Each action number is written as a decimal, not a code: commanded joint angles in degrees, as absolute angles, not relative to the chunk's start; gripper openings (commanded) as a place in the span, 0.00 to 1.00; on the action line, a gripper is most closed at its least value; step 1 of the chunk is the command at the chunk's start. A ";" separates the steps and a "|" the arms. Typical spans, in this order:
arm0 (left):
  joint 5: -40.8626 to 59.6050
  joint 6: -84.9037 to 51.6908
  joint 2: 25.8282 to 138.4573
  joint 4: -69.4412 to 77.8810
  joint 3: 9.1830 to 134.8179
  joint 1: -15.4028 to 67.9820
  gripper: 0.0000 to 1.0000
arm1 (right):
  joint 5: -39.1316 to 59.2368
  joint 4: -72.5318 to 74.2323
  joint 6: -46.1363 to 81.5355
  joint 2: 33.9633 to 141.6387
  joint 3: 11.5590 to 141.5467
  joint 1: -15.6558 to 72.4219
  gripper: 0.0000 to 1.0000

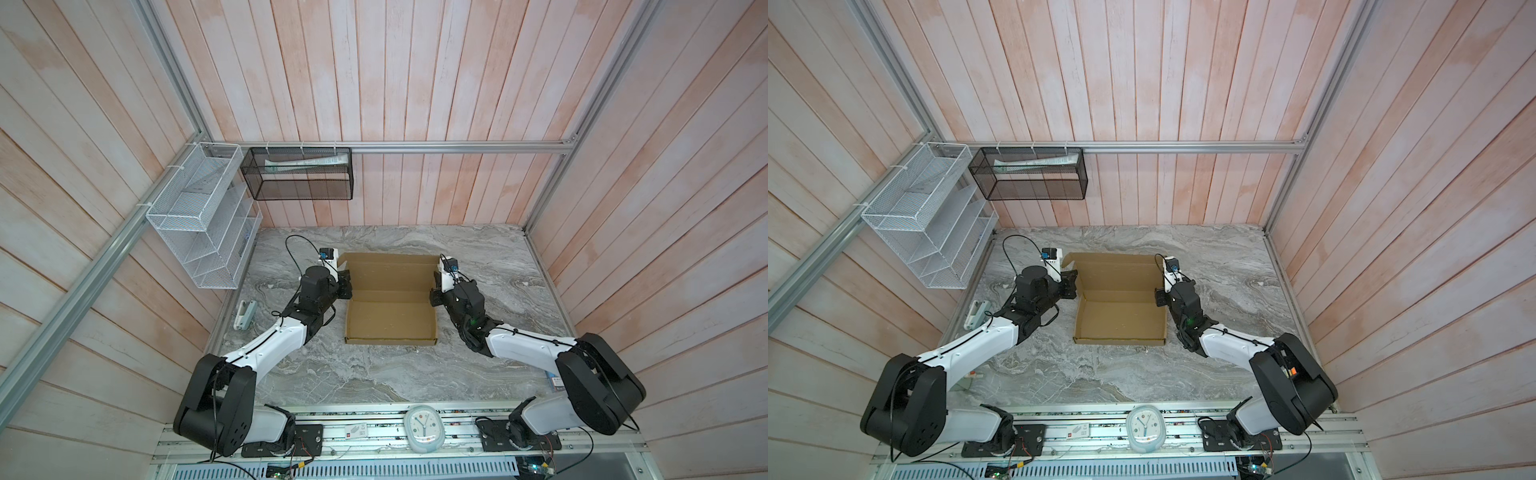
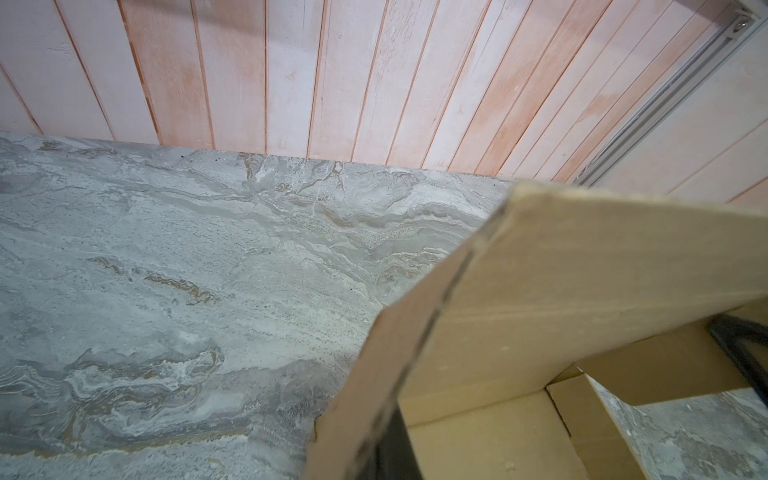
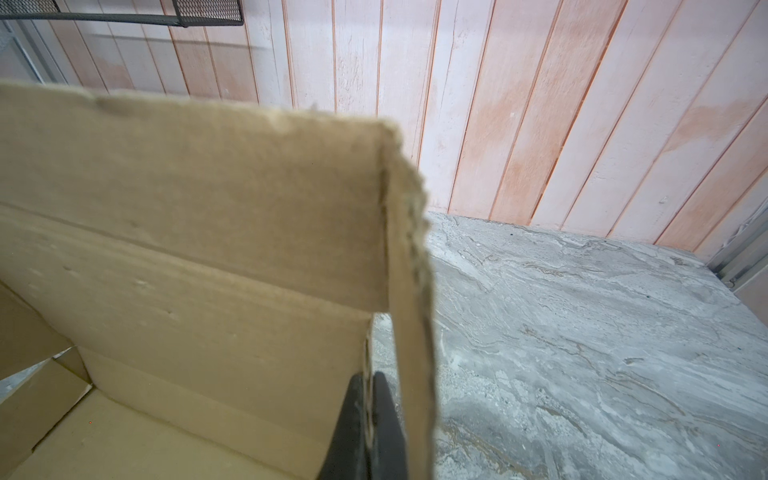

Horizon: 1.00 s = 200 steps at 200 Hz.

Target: Fold the paper box

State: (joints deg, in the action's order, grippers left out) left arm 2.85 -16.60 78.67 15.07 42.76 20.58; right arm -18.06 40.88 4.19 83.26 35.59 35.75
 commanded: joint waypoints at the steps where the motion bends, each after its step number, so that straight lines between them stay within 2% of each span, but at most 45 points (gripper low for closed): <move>1: 5.03 -17.34 77.20 15.29 40.84 22.06 0.00 | -16.70 41.31 5.36 82.37 33.97 37.43 0.02; 200: 3.43 -18.17 74.63 15.78 36.74 23.55 0.00 | -19.93 40.44 9.05 79.59 29.71 40.08 0.11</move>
State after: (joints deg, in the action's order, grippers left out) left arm 1.02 -17.63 74.78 17.63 37.78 22.22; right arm -21.61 42.19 7.90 80.51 31.14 38.92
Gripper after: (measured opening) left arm 0.056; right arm 0.104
